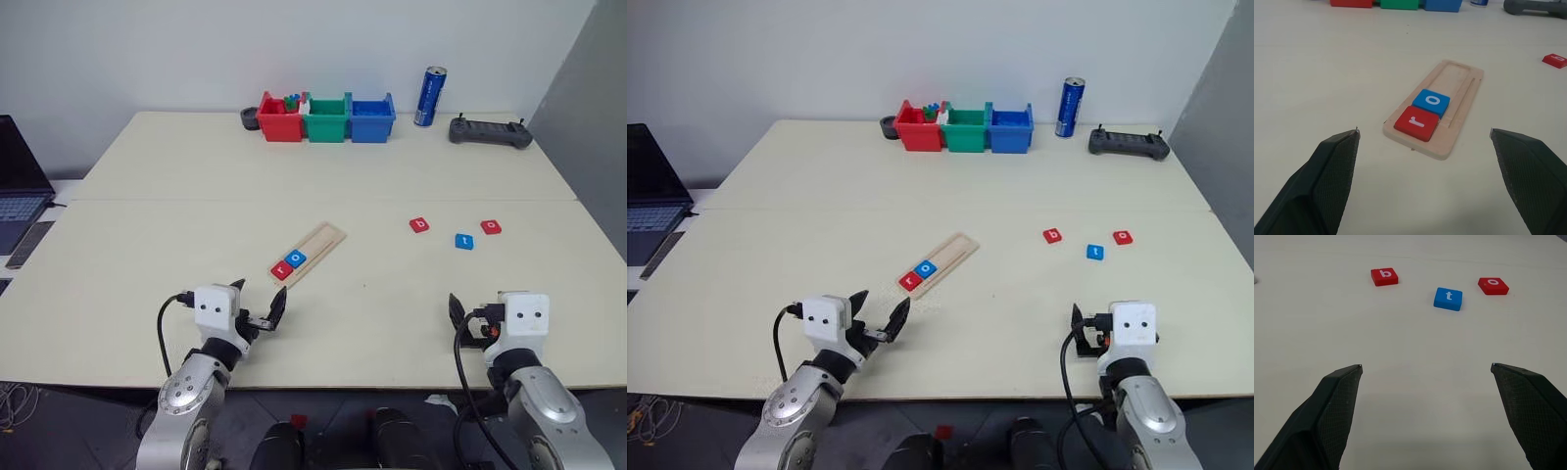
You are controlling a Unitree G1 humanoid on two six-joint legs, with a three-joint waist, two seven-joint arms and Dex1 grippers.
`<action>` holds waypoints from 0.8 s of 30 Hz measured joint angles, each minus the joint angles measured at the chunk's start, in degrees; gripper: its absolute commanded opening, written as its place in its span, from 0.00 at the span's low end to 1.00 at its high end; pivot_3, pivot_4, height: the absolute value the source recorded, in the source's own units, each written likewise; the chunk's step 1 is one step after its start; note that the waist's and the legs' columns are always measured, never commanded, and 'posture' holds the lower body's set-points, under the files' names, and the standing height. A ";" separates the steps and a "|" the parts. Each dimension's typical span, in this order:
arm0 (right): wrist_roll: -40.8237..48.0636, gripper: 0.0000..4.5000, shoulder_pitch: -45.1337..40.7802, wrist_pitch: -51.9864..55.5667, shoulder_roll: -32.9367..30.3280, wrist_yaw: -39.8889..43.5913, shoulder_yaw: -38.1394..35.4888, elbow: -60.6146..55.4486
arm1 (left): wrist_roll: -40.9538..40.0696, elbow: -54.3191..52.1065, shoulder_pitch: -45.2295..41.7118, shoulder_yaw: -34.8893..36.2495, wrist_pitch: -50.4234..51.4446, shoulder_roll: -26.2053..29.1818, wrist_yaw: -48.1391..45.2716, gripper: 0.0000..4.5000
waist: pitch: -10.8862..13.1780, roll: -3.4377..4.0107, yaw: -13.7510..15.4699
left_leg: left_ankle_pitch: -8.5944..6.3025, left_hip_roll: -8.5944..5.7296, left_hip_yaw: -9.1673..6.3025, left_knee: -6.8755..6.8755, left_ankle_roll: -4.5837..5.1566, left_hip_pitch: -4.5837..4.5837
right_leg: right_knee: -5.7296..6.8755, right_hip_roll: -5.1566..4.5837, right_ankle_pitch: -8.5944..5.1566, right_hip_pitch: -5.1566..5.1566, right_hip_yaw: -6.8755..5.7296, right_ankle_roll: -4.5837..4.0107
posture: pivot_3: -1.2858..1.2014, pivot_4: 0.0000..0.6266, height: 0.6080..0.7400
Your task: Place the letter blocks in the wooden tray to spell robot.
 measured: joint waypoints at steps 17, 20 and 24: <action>-1.01 0.99 1.96 2.02 1.03 -0.92 -1.39 -3.26 | -0.58 -3.53 -1.19 0.69 5.08 2.93 -0.09 1.00 | 0.23 -0.38 0.24 | -0.04 0.03 -0.04 -0.05 -0.06 -0.03 | -0.09 -0.02 -0.24 -0.02 -0.05 -0.40 | 0.52 0.24 1.00; -1.58 0.99 1.95 2.02 1.14 -1.03 -1.15 -3.26 | -1.20 -3.76 -1.37 1.08 5.20 3.36 -0.26 1.00 | 0.25 -0.41 0.25 | -0.05 0.04 -0.05 -0.08 -0.09 -0.03 | -0.12 -0.02 -0.25 -0.02 -0.07 -0.42 | 0.52 0.24 1.00; -2.07 0.99 1.76 2.07 1.25 -1.03 -0.97 -3.26 | -1.48 -3.76 -1.79 1.21 5.39 3.82 -0.69 1.00 | 0.26 -0.42 0.25 | -0.06 0.05 -0.06 -0.14 -0.10 -0.06 | -0.30 -0.02 -0.24 -0.01 -0.08 -0.40 | 0.52 0.24 1.00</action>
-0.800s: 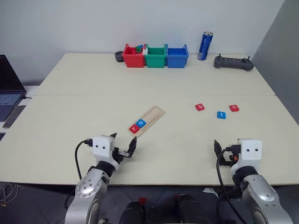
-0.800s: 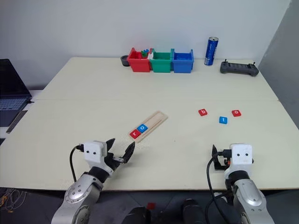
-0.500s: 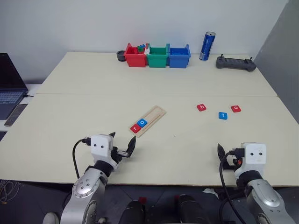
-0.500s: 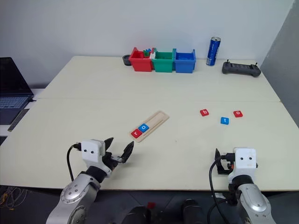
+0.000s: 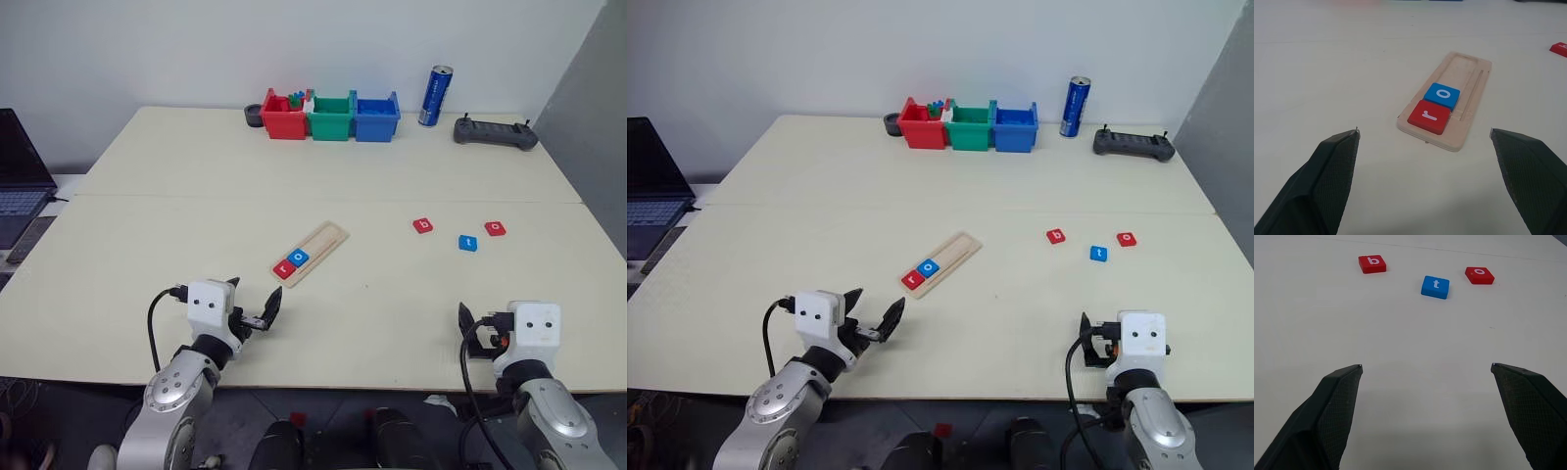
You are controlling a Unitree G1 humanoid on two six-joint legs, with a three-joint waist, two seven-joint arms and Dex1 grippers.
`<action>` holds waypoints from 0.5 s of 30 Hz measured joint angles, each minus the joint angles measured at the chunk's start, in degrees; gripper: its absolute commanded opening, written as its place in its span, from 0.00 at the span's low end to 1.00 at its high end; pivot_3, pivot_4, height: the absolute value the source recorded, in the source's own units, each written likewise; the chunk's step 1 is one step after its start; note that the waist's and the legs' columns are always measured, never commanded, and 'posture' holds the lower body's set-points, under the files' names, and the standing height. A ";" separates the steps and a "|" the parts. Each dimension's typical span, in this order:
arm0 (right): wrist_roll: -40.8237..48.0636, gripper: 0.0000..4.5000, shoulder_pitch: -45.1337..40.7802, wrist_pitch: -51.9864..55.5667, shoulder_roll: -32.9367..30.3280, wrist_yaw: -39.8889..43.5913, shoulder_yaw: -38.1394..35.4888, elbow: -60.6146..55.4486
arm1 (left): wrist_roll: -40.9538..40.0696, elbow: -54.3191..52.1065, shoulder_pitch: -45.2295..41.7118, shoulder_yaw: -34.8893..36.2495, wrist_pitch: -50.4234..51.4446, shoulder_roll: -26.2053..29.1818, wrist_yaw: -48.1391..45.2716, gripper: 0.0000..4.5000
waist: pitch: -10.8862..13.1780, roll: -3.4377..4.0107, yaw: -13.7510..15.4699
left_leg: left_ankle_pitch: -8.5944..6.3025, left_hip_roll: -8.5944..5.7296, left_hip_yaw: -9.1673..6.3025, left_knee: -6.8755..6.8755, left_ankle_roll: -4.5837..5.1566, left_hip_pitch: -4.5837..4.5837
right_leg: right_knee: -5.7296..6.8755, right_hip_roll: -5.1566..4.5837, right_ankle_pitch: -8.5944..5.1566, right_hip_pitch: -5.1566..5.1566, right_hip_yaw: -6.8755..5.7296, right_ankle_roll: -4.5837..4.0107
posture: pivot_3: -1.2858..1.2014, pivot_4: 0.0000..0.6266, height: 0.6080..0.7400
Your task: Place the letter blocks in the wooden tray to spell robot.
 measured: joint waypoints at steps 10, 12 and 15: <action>0.00 0.99 -2.28 0.51 -0.11 0.16 -0.03 0.00 | -0.12 0.01 -0.92 0.48 0.04 0.15 -0.44 1.00 | 0.00 0.00 0.10 | -0.04 0.00 0.01 -0.28 -0.06 -0.10 | -0.42 -0.03 0.16 -0.01 -0.01 0.28 | 0.52 0.24 1.00; 0.03 0.99 -2.86 0.54 -0.82 0.96 0.05 0.03 | -0.13 0.01 -1.09 0.47 0.04 0.66 -0.75 1.00 | 0.01 0.00 0.09 | -0.04 0.01 0.02 -0.32 -0.06 -0.09 | -0.44 -0.02 0.16 -0.01 -0.01 0.28 | 0.52 0.24 1.00; 1.61 0.99 -5.61 0.67 -5.31 5.77 0.16 0.60 | -0.40 0.26 -2.91 0.55 -0.03 4.34 -3.66 1.00 | 0.09 -0.08 0.08 | -0.03 0.01 0.02 -0.32 -0.06 -0.07 | -0.45 -0.01 0.10 -0.01 -0.02 0.16 | 0.52 0.24 1.00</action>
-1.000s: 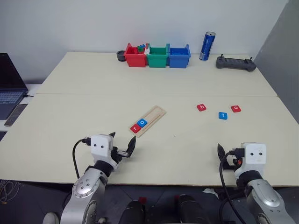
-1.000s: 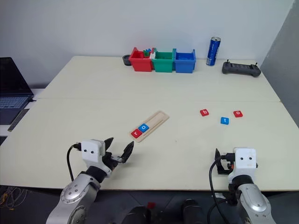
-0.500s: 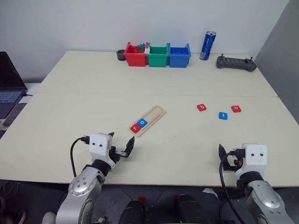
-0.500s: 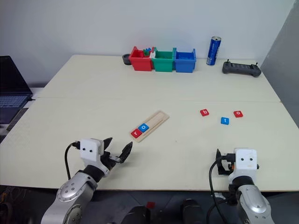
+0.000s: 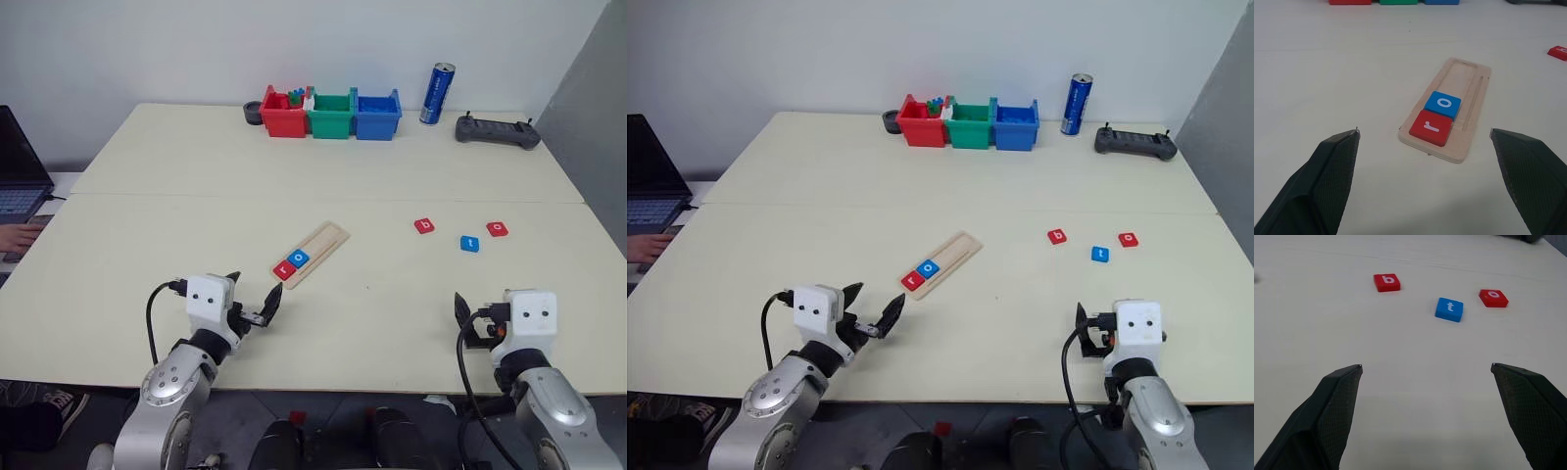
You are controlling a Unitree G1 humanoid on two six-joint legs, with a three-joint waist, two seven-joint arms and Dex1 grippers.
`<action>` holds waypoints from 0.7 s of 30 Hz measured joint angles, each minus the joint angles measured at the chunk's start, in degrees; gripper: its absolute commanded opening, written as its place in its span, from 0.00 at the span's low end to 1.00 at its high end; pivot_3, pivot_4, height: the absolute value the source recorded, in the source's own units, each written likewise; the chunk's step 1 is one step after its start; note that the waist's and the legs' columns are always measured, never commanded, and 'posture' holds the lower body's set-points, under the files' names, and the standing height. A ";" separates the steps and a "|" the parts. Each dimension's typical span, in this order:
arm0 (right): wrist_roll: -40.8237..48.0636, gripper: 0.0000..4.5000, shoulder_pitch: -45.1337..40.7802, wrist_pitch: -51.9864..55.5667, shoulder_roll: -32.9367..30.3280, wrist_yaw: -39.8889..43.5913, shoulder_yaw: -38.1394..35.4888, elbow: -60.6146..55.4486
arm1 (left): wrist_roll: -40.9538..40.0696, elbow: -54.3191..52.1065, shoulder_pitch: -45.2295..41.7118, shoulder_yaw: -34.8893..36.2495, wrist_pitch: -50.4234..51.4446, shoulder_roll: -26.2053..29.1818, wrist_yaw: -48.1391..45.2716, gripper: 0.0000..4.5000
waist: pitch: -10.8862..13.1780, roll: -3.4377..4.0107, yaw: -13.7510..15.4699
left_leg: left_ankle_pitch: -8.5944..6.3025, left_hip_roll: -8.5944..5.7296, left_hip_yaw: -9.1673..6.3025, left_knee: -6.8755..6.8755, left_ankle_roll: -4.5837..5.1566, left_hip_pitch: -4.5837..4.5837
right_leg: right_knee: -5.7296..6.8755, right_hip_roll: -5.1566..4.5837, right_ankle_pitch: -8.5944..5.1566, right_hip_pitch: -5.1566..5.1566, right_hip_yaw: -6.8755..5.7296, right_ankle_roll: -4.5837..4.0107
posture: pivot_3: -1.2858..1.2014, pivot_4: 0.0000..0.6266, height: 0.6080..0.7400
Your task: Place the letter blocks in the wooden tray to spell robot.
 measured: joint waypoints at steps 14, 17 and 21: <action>23.91 0.99 -18.22 4.14 -21.83 35.29 -0.32 10.86 | -1.49 30.12 -20.77 -1.86 -10.13 12.65 -25.66 1.00 | 0.26 -0.03 0.29 | 0.00 -0.02 -0.06 -0.26 0.02 -0.07 | -0.24 -0.01 0.20 -0.01 -0.16 0.17 | 0.52 0.24 1.00; 24.31 0.99 -19.25 3.93 -22.06 35.77 0.36 11.33 | -0.33 35.51 -24.02 -2.95 -12.54 12.03 -27.51 1.00 | 0.26 -0.03 0.40 | -0.01 -0.02 -0.09 -0.30 0.03 -0.11 | -0.28 -0.03 0.22 -0.02 -0.18 0.14 | 0.52 0.24 1.00; 24.43 0.99 -19.26 3.91 -22.00 35.56 1.20 11.37 | 0.44 37.96 -25.17 -4.27 -14.09 10.15 -28.40 1.00 | 0.26 -0.03 0.41 | -0.01 -0.03 -0.11 -0.30 0.03 -0.14 | -0.32 -0.07 0.31 -0.03 -0.20 -0.01 | 0.52 0.24 1.00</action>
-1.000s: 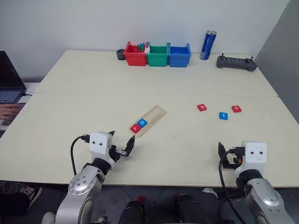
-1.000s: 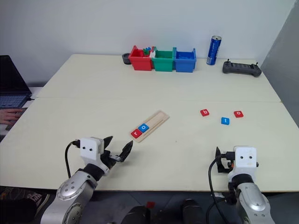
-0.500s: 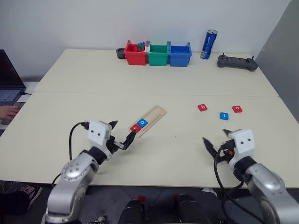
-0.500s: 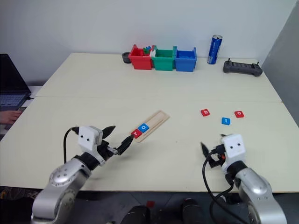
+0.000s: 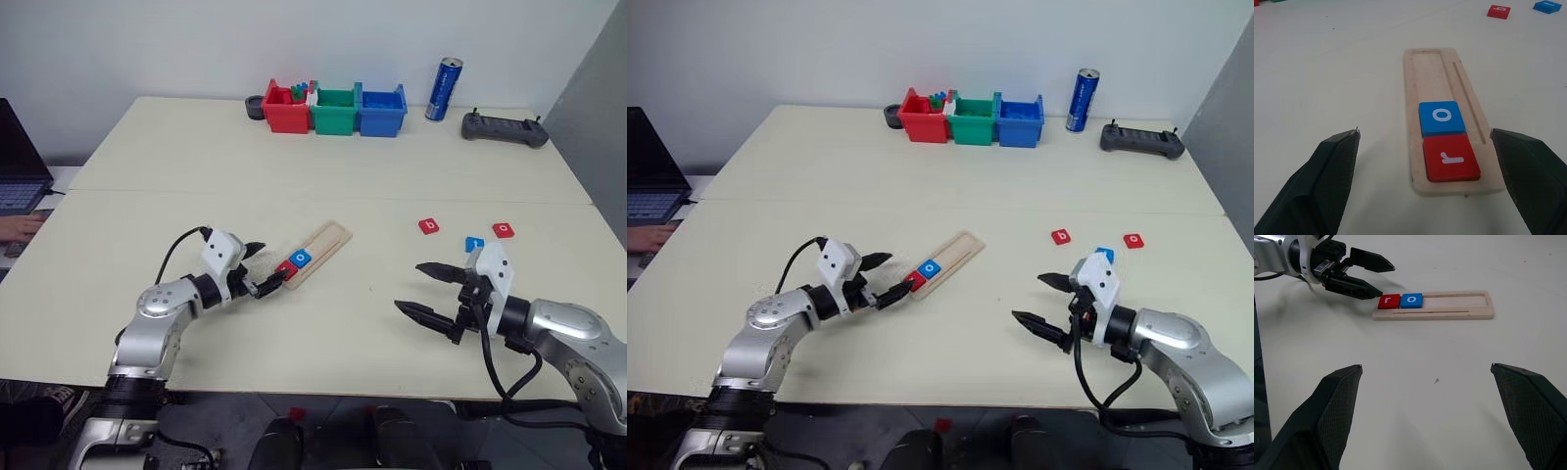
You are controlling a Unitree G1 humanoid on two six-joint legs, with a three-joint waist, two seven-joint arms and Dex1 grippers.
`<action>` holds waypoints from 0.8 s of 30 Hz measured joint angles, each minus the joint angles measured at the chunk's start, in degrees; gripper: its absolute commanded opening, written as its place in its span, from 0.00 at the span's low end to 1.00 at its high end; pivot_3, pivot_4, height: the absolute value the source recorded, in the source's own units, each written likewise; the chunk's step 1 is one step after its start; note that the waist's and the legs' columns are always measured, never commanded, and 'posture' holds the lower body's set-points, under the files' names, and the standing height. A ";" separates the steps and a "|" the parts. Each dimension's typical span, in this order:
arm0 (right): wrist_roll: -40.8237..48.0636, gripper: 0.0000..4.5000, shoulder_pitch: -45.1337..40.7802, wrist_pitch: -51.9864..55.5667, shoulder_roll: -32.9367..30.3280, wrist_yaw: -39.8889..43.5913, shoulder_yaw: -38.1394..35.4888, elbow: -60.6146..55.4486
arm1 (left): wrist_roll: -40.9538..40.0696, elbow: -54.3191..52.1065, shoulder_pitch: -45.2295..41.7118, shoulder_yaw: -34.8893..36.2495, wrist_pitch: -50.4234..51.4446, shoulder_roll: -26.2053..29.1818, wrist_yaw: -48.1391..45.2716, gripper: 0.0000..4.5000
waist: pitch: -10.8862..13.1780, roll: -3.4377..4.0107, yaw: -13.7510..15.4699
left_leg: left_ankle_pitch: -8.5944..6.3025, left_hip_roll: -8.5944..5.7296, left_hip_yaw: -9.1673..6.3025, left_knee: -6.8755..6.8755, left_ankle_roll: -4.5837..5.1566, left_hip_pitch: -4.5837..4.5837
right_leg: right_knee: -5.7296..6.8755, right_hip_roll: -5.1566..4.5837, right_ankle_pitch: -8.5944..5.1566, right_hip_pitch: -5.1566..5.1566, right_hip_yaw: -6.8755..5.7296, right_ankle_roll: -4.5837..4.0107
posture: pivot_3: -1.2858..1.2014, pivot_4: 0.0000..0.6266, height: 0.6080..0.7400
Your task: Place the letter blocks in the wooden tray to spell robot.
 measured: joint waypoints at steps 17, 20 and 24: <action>1.64 0.99 0.36 0.35 -0.99 -0.25 -0.18 -0.46 | 3.54 3.71 0.45 -2.69 -3.01 -3.01 -0.68 1.00 | 0.00 0.00 0.12 | 0.00 0.00 -0.11 0.01 0.00 -0.03 | -0.02 0.00 0.01 0.02 -0.12 -0.01 | 0.52 0.24 1.00; 2.17 0.99 0.22 0.47 -1.42 -0.41 -0.18 -0.75 | 4.28 5.17 -0.16 -2.72 -4.46 -3.52 -0.57 1.00 | 0.00 0.00 0.25 | 0.00 0.00 -0.12 0.01 0.00 -0.01 | -0.01 0.00 0.01 0.03 -0.13 -0.01 | 0.52 0.24 1.00; 3.10 0.99 -0.17 0.77 -1.49 -1.22 -0.19 -1.55 | 4.77 7.12 -1.33 -2.73 -5.40 -4.08 -0.29 1.00 | -0.01 0.00 0.33 | 0.00 -0.01 -0.12 0.02 0.00 0.00 | 0.00 0.00 0.00 0.04 -0.13 0.01 | 0.52 0.24 1.00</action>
